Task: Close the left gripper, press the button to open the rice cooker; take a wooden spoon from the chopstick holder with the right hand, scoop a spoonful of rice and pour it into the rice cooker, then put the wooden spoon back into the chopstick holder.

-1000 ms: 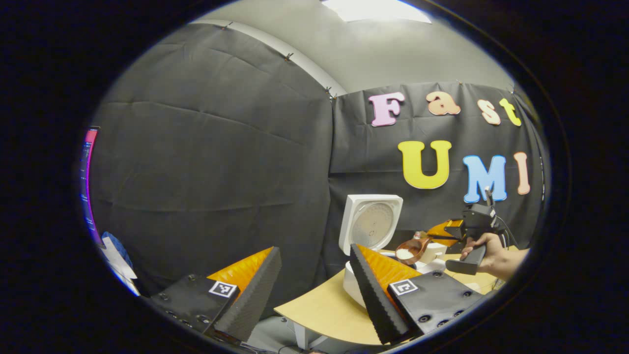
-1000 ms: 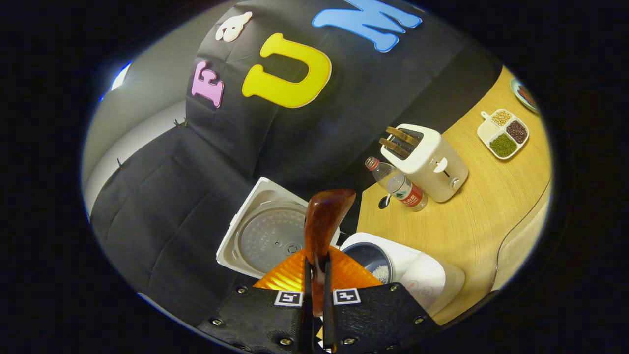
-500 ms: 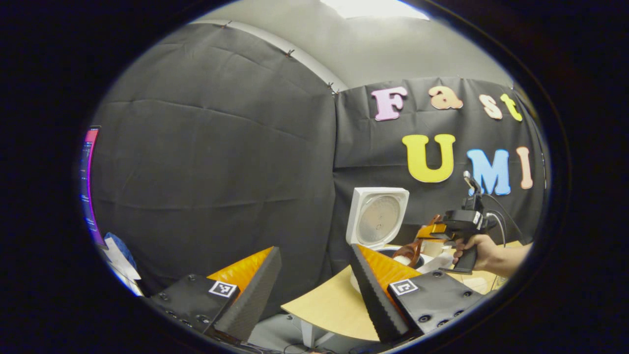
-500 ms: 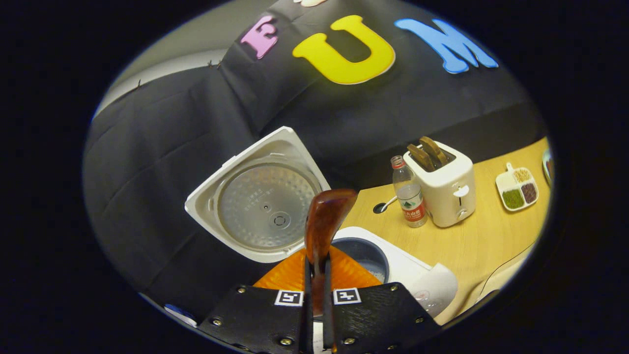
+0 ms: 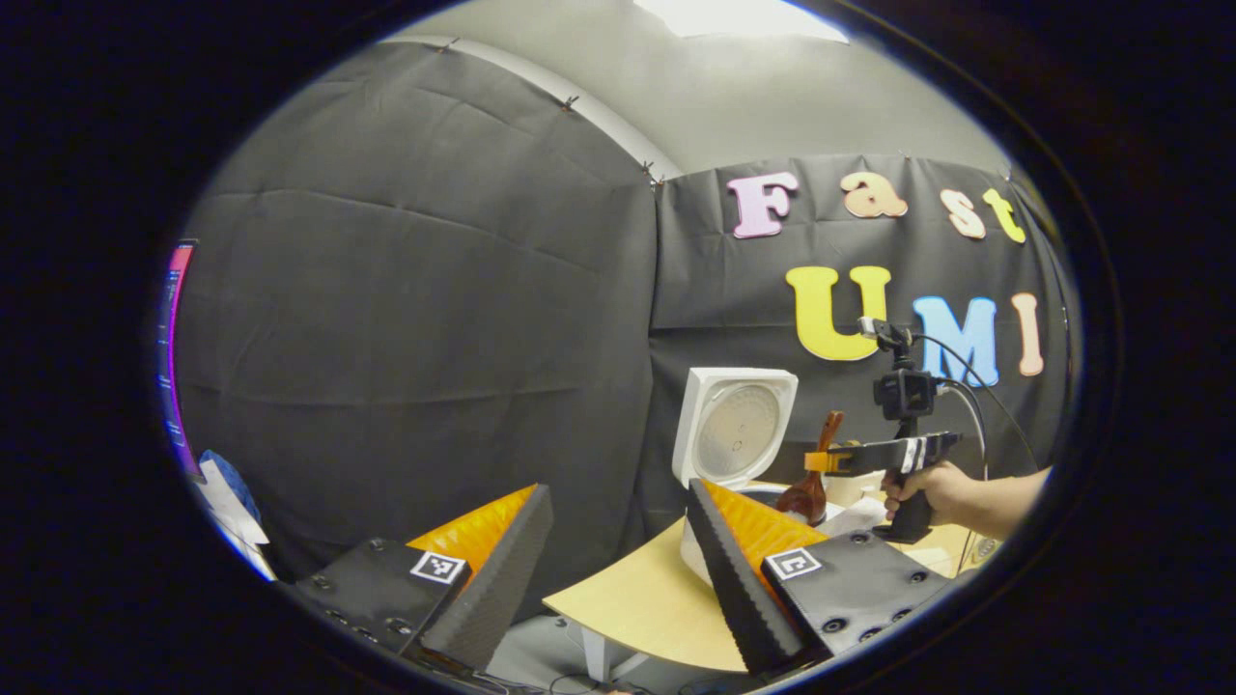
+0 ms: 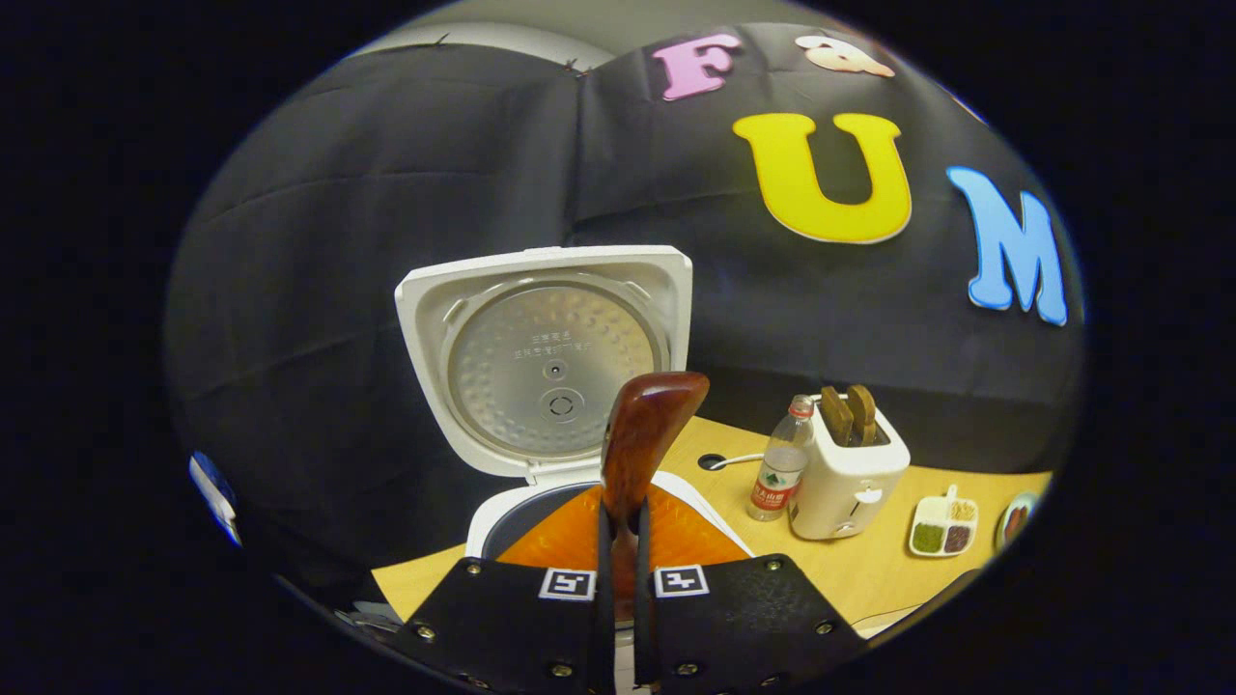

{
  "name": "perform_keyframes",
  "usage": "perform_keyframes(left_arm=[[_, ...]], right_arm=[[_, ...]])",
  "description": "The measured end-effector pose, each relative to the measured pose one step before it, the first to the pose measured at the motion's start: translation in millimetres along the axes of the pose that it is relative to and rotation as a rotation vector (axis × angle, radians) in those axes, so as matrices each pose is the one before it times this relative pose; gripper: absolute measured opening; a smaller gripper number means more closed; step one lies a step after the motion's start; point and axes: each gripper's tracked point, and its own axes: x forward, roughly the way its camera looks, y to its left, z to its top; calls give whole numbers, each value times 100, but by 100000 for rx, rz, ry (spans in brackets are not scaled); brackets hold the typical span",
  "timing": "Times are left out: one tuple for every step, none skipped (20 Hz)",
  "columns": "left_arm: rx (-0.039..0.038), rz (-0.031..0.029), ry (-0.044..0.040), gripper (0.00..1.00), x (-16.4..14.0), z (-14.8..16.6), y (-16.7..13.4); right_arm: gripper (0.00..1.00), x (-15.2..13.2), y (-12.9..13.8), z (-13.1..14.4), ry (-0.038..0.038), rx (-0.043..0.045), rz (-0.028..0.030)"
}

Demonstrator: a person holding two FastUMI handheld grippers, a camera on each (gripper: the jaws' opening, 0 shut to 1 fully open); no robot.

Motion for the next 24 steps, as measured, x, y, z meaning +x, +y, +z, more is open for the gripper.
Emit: perform_keyframes(left_arm=[[-308,55,57,99,85,-163,-7],[-418,-101,-70,99,-6,-43,-81],[-214,-116,-147,99,-116,53,-29],[43,-19,-105,97,24,25,-41],[36,-59,-231,99,-112,21,-11],[-89,-89,-114,97,52,-67,-9],[-246,-97,-66,97,16,19,-51],[-327,-22,13,99,28,24,1],[-308,-13,89,99,-40,-54,2],[-196,-77,192,99,-54,-43,14],[-139,21,-24,99,3,-150,-21],[-183,-194,-23,99,21,-25,-49],[-183,-29,-141,99,-142,213,124],[-74,-78,-147,99,-100,111,2],[165,-82,-2,99,107,-40,1],[350,-36,-76,97,110,152,15],[402,-181,-50,99,73,-41,-63],[431,-367,-62,99,245,244,-43],[332,-178,-323,97,-26,433,-173],[107,-316,-766,97,132,415,-101],[10,-334,-907,97,160,278,-158],[61,-357,-684,99,177,369,-269],[21,-658,-336,99,241,178,-450],[65,-812,-316,97,163,172,-482]], right_arm=[[8,-104,176,248,-553,-5047,-502],[8,-74,96,305,-630,-5870,-462],[8,-107,95,173,-821,-6321,-764],[8,-160,-140,191,-847,-6112,-1596],[8,-31,-220,159,-959,-6131,-2048],[8,-75,-308,262,-1492,-5982,-2449],[8,-98,-117,161,-1092,-4981,-1847],[8,-189,-99,121,-649,-3560,-590],[8,52,194,-59,-270,-1714,121],[8,-55,84,-156,537,470,657],[8,-24,27,-170,1118,2127,832],[12,-119,-58,-99,966,4406,585],[8,96,105,68,834,6398,613],[8,-103,10,121,407,7727,909],[8,-53,-108,228,-275,8844,1524],[8,-144,-73,267,-204,9254,1567],[8,-291,-389,239,272,7966,683],[8,-611,-387,485,-128,6729,291],[8,-577,-156,377,-226,5727,907],[8,-567,-89,512,-664,5906,1451],[8,-498,-37,451,-765,6303,1841],[8,-671,-45,673,-1250,5588,1133],[8,-767,-389,734,-1815,4502,250],[8,-831,-589,931,-1908,2749,-343]])
